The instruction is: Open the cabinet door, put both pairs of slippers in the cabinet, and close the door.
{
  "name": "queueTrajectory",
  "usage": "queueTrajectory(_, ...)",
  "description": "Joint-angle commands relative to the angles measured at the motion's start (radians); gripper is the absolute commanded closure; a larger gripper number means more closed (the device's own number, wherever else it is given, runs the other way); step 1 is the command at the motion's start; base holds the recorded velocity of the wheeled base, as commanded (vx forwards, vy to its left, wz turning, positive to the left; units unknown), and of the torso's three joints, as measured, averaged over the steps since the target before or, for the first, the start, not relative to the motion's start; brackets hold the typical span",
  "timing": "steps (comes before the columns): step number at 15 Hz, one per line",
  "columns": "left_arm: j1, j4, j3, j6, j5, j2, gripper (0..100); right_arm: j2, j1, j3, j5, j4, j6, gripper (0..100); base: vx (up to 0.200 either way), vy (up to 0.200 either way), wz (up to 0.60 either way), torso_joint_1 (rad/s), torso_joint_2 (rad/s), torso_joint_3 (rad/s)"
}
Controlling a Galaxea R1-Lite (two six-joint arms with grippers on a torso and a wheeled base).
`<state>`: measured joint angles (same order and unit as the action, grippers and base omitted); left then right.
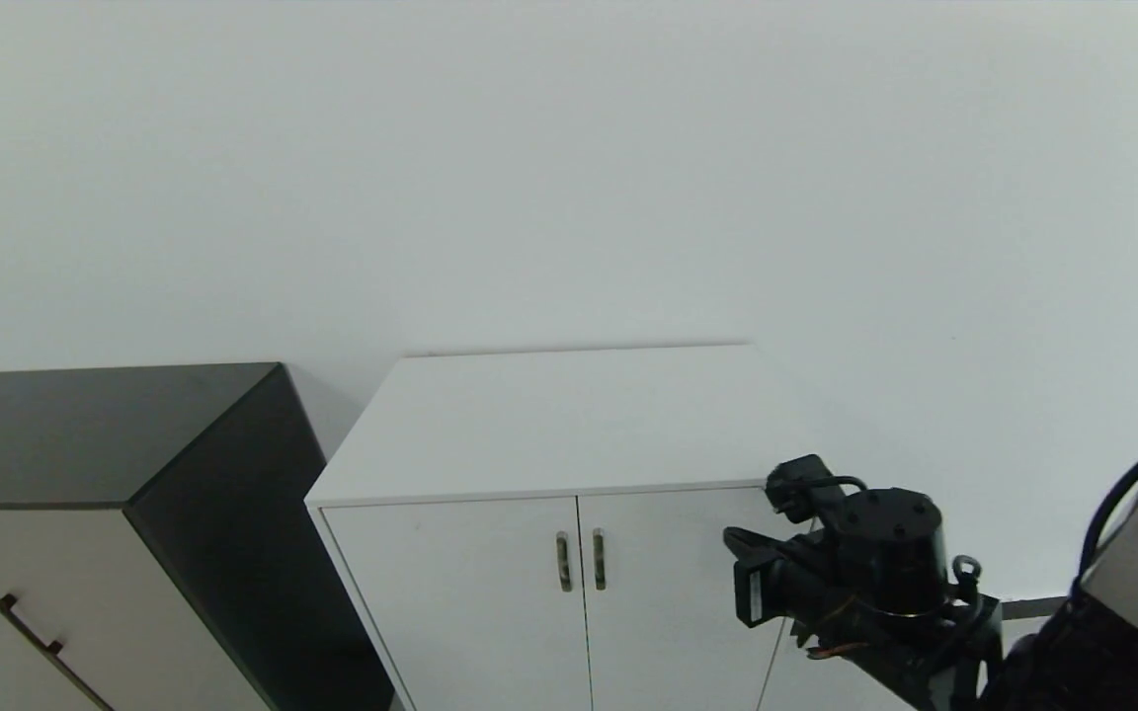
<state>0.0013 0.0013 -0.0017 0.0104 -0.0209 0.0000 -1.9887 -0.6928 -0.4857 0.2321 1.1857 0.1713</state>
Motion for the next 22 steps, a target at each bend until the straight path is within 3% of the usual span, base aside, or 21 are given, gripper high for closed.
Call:
queueTrajectory(1,0.0,0.0,0.0,0.0,-0.001,0.002,100,0.123,0.047,0.098,0.027,0.008,0.001,100,0.0,0.0,0.0,0.0,0.0,0.0)
queueTrajectory(11,0.0,0.0,0.0,0.0,-0.001,0.002,100,0.304,0.318,0.486,0.067,0.04,0.002,100,0.0,0.0,0.0,0.0,0.0,0.0)
queueTrajectory(13,0.0,0.0,0.0,0.0,-0.001,0.002,100,0.337,0.337,0.486,0.116,0.026,0.014,100,0.0,0.0,0.0,0.0,0.0,0.0)
queueTrajectory(17,0.0,0.0,0.0,-0.001,-0.001,0.002,100,0.482,0.337,0.486,0.125,-0.12,0.011,100,0.0,0.0,0.0,0.0,0.0,0.0)
queueTrajectory(22,0.0,0.0,0.0,-0.001,-0.001,0.002,100,0.877,0.279,0.486,0.121,-0.508,0.016,100,0.0,0.0,0.0,0.0,0.0,0.0)
